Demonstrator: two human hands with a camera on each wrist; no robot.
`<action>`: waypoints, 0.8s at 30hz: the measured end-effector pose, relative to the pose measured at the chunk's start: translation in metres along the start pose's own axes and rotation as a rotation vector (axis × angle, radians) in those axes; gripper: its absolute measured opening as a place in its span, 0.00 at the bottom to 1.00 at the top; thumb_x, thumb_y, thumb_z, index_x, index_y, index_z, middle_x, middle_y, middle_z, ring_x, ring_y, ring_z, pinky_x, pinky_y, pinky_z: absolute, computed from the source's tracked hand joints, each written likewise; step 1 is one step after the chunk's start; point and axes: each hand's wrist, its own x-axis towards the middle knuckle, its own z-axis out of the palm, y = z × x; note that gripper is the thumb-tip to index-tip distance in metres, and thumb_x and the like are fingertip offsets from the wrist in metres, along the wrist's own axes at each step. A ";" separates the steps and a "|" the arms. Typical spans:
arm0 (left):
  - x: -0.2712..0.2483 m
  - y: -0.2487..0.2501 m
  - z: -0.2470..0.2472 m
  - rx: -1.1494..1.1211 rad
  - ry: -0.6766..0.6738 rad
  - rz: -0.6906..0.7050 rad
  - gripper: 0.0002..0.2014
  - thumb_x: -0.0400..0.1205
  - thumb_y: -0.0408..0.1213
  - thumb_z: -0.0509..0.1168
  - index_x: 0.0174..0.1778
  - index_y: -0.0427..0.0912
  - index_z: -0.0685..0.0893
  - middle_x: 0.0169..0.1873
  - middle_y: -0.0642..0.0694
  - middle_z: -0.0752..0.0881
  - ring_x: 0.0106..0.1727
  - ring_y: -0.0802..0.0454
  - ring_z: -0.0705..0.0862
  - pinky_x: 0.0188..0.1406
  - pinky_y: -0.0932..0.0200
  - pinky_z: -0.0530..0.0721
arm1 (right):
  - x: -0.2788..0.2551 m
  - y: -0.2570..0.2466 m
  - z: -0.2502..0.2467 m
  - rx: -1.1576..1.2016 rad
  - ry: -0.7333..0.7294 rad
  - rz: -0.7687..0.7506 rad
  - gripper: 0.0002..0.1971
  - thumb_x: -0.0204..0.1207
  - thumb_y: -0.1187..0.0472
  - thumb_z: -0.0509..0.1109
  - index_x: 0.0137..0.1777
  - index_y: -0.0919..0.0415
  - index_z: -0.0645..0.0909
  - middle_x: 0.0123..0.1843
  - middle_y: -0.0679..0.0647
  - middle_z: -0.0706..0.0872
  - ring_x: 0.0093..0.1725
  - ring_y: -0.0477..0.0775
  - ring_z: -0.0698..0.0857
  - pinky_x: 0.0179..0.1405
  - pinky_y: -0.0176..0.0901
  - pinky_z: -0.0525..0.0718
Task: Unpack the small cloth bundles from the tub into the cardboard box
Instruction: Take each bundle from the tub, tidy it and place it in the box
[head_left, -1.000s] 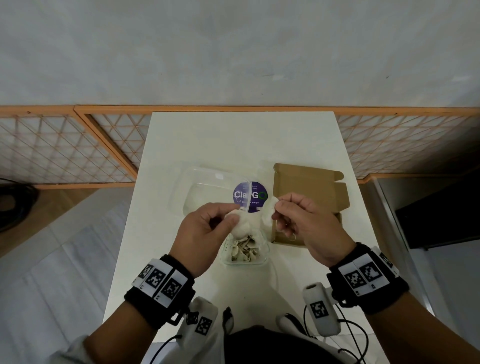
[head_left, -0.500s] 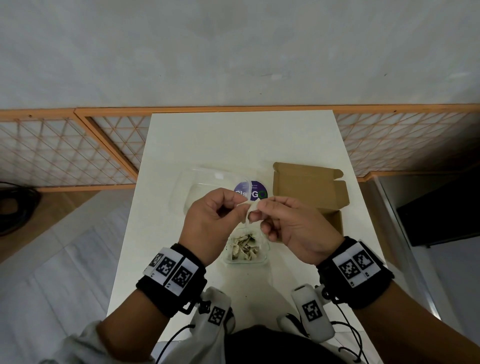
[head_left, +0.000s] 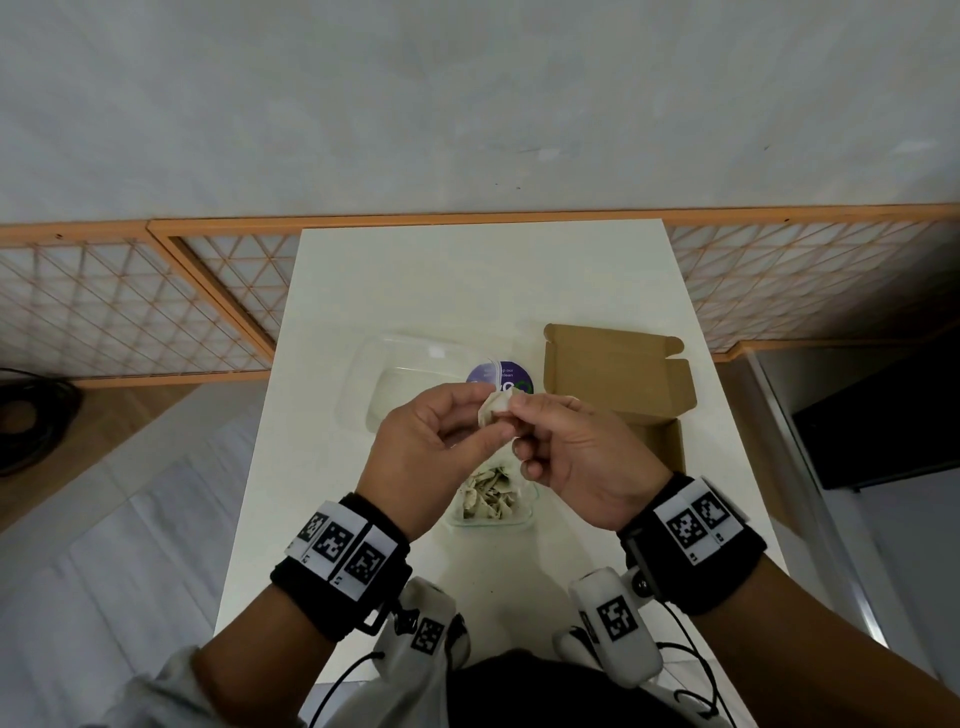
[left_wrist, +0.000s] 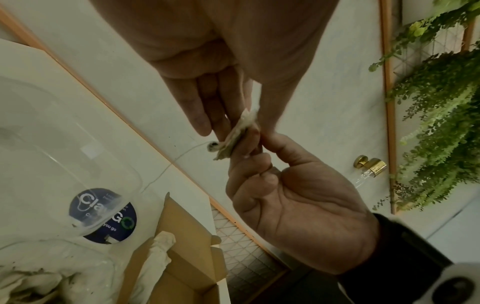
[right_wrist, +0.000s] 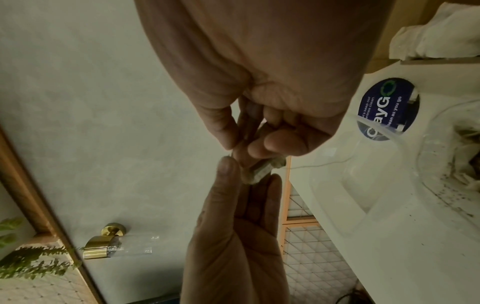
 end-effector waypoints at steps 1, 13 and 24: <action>0.001 -0.001 0.000 0.036 0.006 0.007 0.14 0.82 0.26 0.74 0.63 0.38 0.87 0.49 0.44 0.96 0.57 0.47 0.95 0.64 0.53 0.90 | 0.000 0.001 0.000 0.002 0.003 0.003 0.09 0.87 0.57 0.71 0.55 0.63 0.89 0.41 0.52 0.90 0.35 0.47 0.78 0.33 0.39 0.74; 0.001 -0.025 -0.006 0.529 -0.094 0.060 0.10 0.82 0.30 0.74 0.45 0.52 0.90 0.38 0.58 0.92 0.40 0.60 0.90 0.41 0.73 0.81 | -0.003 0.018 -0.028 -0.964 0.036 -0.266 0.19 0.81 0.54 0.77 0.72 0.48 0.84 0.35 0.43 0.83 0.31 0.37 0.79 0.34 0.31 0.76; 0.007 -0.044 -0.004 0.494 -0.086 -0.006 0.11 0.82 0.38 0.77 0.56 0.55 0.88 0.46 0.59 0.91 0.41 0.60 0.89 0.40 0.70 0.86 | 0.001 0.037 -0.055 -0.898 0.100 -0.318 0.06 0.84 0.53 0.76 0.49 0.52 0.92 0.40 0.45 0.91 0.38 0.39 0.83 0.40 0.33 0.81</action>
